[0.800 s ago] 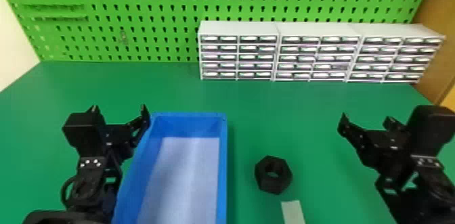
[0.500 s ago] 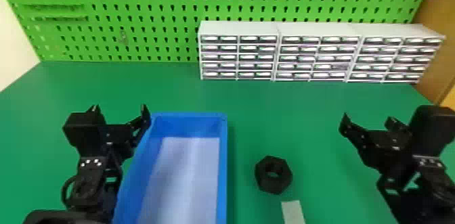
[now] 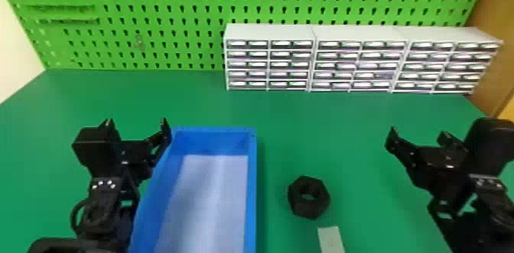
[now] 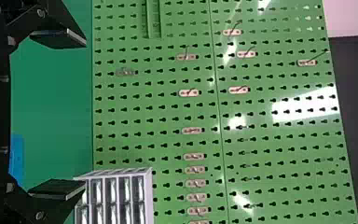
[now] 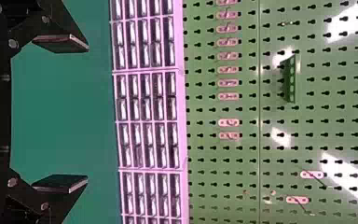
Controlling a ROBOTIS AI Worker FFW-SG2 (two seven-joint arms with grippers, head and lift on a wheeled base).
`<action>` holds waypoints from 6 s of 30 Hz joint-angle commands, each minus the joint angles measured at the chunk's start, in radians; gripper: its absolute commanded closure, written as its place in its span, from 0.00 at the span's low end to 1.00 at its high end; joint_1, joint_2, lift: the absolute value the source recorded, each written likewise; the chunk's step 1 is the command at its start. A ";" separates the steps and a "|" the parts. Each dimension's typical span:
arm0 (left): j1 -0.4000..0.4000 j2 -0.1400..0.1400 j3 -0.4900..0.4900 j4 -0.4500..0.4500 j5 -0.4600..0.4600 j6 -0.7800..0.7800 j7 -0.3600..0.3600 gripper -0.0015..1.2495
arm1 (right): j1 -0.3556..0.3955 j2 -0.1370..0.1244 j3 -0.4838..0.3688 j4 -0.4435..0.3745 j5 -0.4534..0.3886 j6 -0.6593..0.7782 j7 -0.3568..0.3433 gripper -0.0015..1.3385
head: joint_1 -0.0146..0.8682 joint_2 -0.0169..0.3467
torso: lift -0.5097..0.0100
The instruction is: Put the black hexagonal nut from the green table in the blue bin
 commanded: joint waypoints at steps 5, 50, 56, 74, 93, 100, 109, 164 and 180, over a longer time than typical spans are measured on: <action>0.000 0.000 0.002 0.000 0.000 0.000 0.000 0.17 | 0.000 -0.002 0.001 -0.001 -0.002 0.002 0.000 0.22 | 0.76 0.20 | 0.80; -0.009 0.000 0.007 0.009 -0.012 -0.002 0.000 0.17 | -0.097 -0.054 -0.094 -0.007 -0.042 0.272 0.408 0.22 | 0.76 0.20 | 0.80; -0.009 0.000 0.007 0.009 -0.014 -0.002 0.000 0.17 | -0.130 -0.060 -0.111 -0.001 0.009 0.342 0.535 0.22 | 0.76 0.20 | 0.80; -0.010 0.000 0.008 0.009 -0.017 0.000 0.000 0.17 | -0.196 -0.083 -0.089 0.001 0.170 0.491 0.796 0.22 | 0.76 0.20 | 0.80; -0.009 0.000 0.013 0.009 -0.015 -0.002 0.000 0.17 | -0.255 -0.101 -0.008 0.022 0.317 0.584 1.017 0.22 | 0.76 0.20 | 0.80; -0.009 0.000 0.016 0.009 -0.015 -0.002 0.000 0.17 | -0.269 -0.106 0.012 0.045 0.356 0.601 1.091 0.21 | 0.76 0.20 | 0.80; -0.010 0.000 0.018 0.009 -0.015 -0.002 0.000 0.17 | -0.275 -0.110 0.021 0.048 0.376 0.621 1.118 0.21 | 0.76 0.20 | 0.80; 0.016 0.000 0.007 0.009 -0.017 -0.023 0.021 0.17 | -0.321 -0.098 0.089 0.122 0.537 0.672 1.252 0.21 | 0.76 0.20 | 0.80; 0.008 0.000 0.007 0.009 -0.023 -0.023 0.021 0.17 | -0.365 -0.055 0.136 0.203 0.595 0.644 1.272 0.21 | 0.76 0.20 | 0.80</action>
